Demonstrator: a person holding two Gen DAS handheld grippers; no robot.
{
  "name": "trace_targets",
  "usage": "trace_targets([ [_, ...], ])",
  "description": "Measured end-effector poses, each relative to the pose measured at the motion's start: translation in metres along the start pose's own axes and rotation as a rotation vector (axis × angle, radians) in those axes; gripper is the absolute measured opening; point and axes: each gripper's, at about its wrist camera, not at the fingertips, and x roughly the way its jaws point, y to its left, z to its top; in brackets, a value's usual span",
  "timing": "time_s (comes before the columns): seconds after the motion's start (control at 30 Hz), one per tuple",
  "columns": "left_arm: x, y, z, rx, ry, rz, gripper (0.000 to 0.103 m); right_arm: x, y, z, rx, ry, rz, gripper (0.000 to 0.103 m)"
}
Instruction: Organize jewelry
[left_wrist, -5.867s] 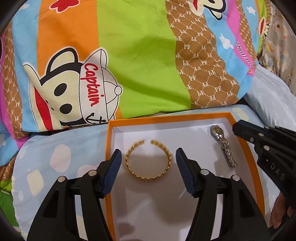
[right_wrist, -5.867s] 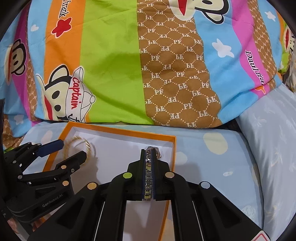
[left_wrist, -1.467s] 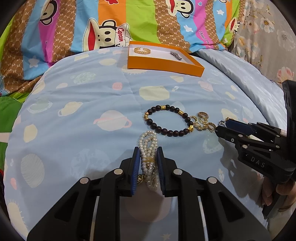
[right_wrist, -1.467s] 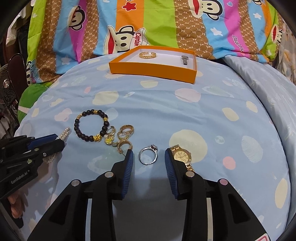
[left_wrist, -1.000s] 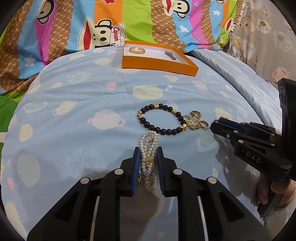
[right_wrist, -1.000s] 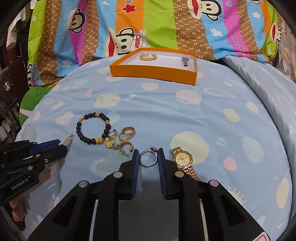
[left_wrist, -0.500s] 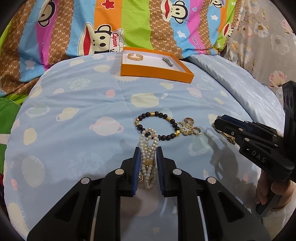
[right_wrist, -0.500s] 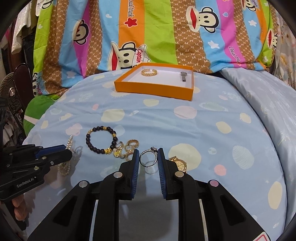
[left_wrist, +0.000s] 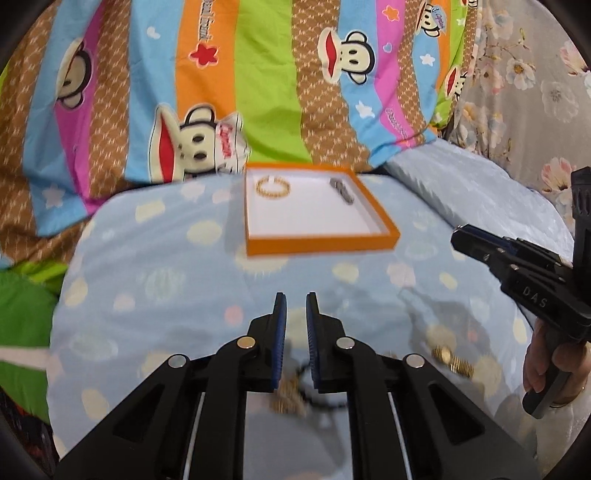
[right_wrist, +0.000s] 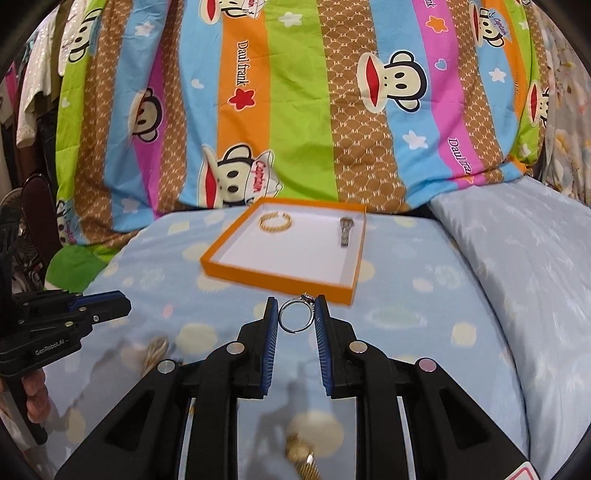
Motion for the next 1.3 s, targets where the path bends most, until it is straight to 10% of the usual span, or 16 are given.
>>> trace_targets([
  [0.63, 0.076, 0.020, 0.086, -0.008, -0.024, 0.059, 0.009, 0.095, -0.028, 0.064, 0.034, 0.017, -0.009, 0.019],
  [1.0, 0.047, 0.023, -0.014, -0.052, 0.172, 0.065, 0.034, 0.071, -0.020, 0.038, 0.014, 0.013, 0.009, 0.019],
  [1.3, 0.047, 0.022, -0.061, -0.134, 0.268, 0.051, 0.034, 0.055, -0.009, 0.028, -0.019, 0.013, 0.007, 0.019],
])
